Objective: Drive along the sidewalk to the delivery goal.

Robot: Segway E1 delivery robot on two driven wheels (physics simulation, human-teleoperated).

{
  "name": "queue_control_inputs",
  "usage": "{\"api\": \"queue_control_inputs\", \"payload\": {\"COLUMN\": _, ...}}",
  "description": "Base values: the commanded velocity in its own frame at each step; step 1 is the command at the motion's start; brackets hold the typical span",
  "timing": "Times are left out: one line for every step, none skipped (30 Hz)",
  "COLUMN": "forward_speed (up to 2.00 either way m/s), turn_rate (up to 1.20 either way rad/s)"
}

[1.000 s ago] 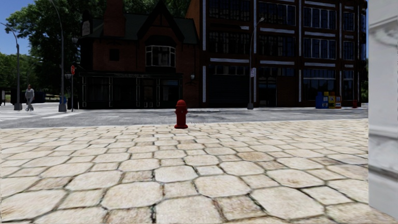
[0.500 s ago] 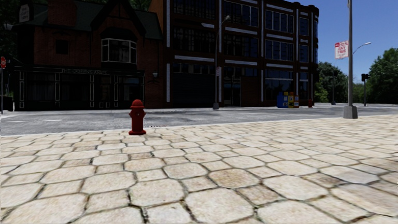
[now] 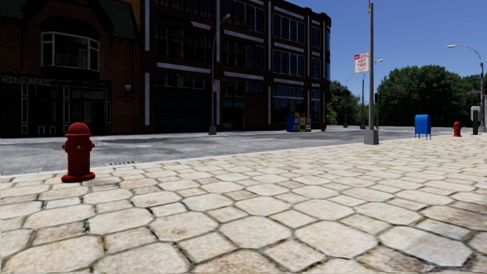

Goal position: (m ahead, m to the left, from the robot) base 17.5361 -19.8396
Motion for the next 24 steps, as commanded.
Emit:
{"api": "queue_control_inputs", "payload": {"forward_speed": 1.63, "turn_rate": -0.55}}
{"api": "queue_control_inputs", "payload": {"forward_speed": 1.63, "turn_rate": -0.55}}
{"api": "queue_control_inputs", "payload": {"forward_speed": 1.63, "turn_rate": -0.55}}
{"api": "queue_control_inputs", "payload": {"forward_speed": 1.63, "turn_rate": -0.55}}
{"api": "queue_control_inputs", "payload": {"forward_speed": 1.63, "turn_rate": -0.55}}
{"api": "queue_control_inputs", "payload": {"forward_speed": 1.63, "turn_rate": -0.55}}
{"api": "queue_control_inputs", "payload": {"forward_speed": 1.63, "turn_rate": -0.55}}
{"api": "queue_control_inputs", "payload": {"forward_speed": 1.63, "turn_rate": -0.55}}
{"api": "queue_control_inputs", "payload": {"forward_speed": 1.63, "turn_rate": -0.55}}
{"api": "queue_control_inputs", "payload": {"forward_speed": 1.63, "turn_rate": -0.55}}
{"api": "queue_control_inputs", "payload": {"forward_speed": 1.63, "turn_rate": -0.55}}
{"api": "queue_control_inputs", "payload": {"forward_speed": 1.63, "turn_rate": -0.55}}
{"api": "queue_control_inputs", "payload": {"forward_speed": 1.63, "turn_rate": -0.55}}
{"api": "queue_control_inputs", "payload": {"forward_speed": 1.63, "turn_rate": -0.55}}
{"api": "queue_control_inputs", "payload": {"forward_speed": 1.63, "turn_rate": -0.55}}
{"api": "queue_control_inputs", "payload": {"forward_speed": 1.63, "turn_rate": -0.55}}
{"api": "queue_control_inputs", "payload": {"forward_speed": 1.63, "turn_rate": -0.55}}
{"api": "queue_control_inputs", "payload": {"forward_speed": 1.63, "turn_rate": -0.55}}
{"api": "queue_control_inputs", "payload": {"forward_speed": 1.63, "turn_rate": -0.55}}
{"api": "queue_control_inputs", "payload": {"forward_speed": 1.63, "turn_rate": -0.55}}
{"api": "queue_control_inputs", "payload": {"forward_speed": 1.63, "turn_rate": -0.55}}
{"api": "queue_control_inputs", "payload": {"forward_speed": 1.63, "turn_rate": -0.55}}
{"api": "queue_control_inputs", "payload": {"forward_speed": 1.63, "turn_rate": -0.55}}
{"api": "queue_control_inputs", "payload": {"forward_speed": 1.63, "turn_rate": -0.55}}
